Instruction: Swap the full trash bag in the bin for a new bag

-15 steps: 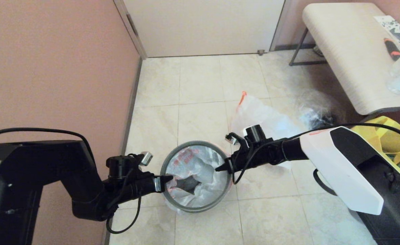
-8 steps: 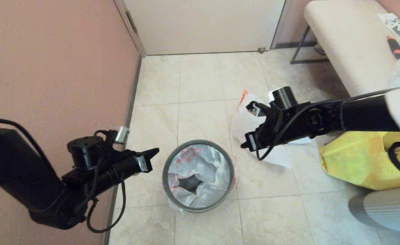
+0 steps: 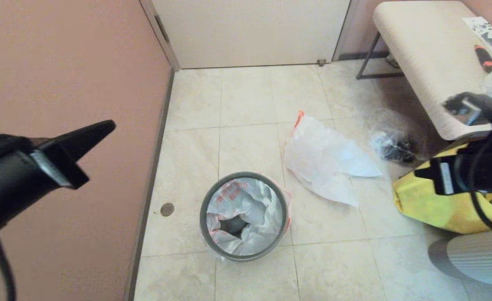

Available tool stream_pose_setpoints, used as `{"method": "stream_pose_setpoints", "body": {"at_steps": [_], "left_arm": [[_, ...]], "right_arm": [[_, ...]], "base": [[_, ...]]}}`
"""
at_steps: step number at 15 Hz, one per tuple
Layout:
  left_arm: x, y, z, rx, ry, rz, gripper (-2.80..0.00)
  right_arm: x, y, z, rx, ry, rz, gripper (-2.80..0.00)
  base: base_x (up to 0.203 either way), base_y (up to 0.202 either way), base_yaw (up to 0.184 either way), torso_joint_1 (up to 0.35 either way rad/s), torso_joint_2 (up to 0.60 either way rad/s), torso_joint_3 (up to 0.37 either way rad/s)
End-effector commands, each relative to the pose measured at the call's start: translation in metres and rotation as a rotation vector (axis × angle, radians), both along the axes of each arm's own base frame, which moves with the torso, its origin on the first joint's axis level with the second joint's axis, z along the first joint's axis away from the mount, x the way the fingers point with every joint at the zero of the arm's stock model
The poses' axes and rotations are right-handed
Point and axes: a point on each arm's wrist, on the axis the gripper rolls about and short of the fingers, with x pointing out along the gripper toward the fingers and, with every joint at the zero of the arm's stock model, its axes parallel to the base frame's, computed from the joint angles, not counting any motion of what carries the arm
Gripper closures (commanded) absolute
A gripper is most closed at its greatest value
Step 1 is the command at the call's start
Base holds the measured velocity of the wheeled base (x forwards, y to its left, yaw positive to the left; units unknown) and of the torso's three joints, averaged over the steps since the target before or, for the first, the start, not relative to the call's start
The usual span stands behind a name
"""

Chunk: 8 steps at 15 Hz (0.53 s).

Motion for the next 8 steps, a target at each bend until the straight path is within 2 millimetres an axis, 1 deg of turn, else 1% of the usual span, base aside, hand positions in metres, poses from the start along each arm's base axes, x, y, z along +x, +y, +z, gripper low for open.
{"method": "stream_pose_setpoints", "body": {"at_steps": [1, 3, 4, 6, 8], "left_arm": [[-0.072, 0.029, 0.007, -0.011, -0.120, 0.095, 0.00], [-0.101, 0.043, -0.005, 0.001, -0.145, 0.230, 0.00], [-0.114, 0.047, -0.011, -0.002, -0.142, 0.271, 0.00], [-0.142, 0.052, -0.029, -0.008, -0.104, 0.314, 0.00], [-0.161, 0.055, -0.047, -0.011, -0.058, 0.358, 0.00]], "right_arm": [[-0.082, -0.033, 0.010, 0.037, -0.152, -0.072, 0.00], [-0.128, -0.049, -0.002, 0.050, -0.222, -0.127, 0.00], [-0.148, -0.054, -0.007, 0.057, -0.262, -0.147, 0.00], [-0.193, -0.064, -0.019, 0.063, -0.334, -0.193, 0.00], [-0.235, -0.070, -0.038, 0.040, -0.357, -0.240, 0.00]], "base": [[0.000, 0.000, 0.000, 0.000, 0.00, 0.000], [0.000, 0.000, 0.000, 0.000, 0.00, 0.000], [0.000, 0.000, 0.000, 0.000, 0.00, 0.000], [0.000, 0.000, 0.000, 0.000, 0.00, 0.000], [0.000, 0.000, 0.000, 0.000, 0.00, 0.000]]}}
